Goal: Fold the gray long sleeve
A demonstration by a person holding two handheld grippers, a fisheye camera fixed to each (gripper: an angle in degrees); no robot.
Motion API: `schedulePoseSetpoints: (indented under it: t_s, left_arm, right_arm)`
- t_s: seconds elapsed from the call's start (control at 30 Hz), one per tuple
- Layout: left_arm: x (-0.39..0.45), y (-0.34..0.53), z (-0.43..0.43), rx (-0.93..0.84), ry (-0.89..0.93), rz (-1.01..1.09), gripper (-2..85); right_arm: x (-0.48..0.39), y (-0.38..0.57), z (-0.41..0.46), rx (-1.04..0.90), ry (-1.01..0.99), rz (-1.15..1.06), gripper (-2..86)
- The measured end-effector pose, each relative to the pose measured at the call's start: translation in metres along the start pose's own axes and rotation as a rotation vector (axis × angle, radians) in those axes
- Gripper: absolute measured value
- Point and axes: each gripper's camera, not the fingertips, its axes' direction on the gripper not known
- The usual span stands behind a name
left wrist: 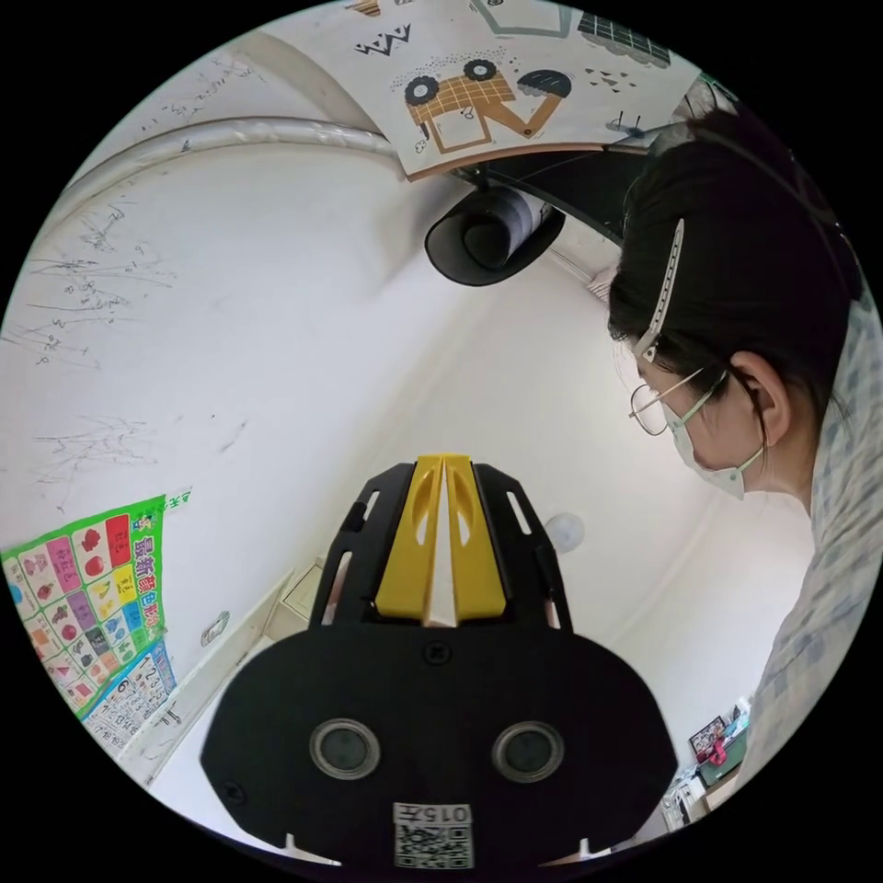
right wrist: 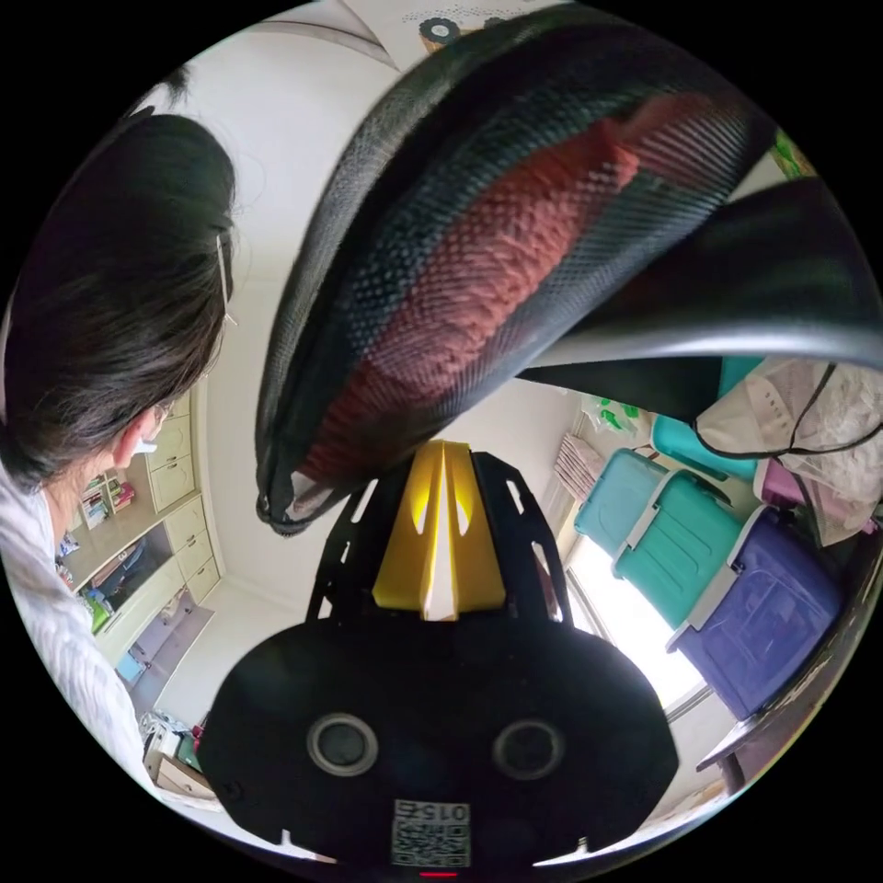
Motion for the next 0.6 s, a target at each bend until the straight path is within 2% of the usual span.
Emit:
schedulePoseSetpoints:
  t_s: [0.4, 0.6]
  left_arm:
    - [-0.052, 0.044, 0.030, 0.011, -0.003, -0.083, -0.8]
    - [-0.071, 0.083, 0.069, -0.045, 0.043, -0.123, -0.8]
  right_arm:
    - [0.021, 0.002, 0.006, -0.005, 0.045, 0.004, -0.7]
    - [0.028, 0.016, 0.031, -0.090, 0.017, 0.009, -0.7]
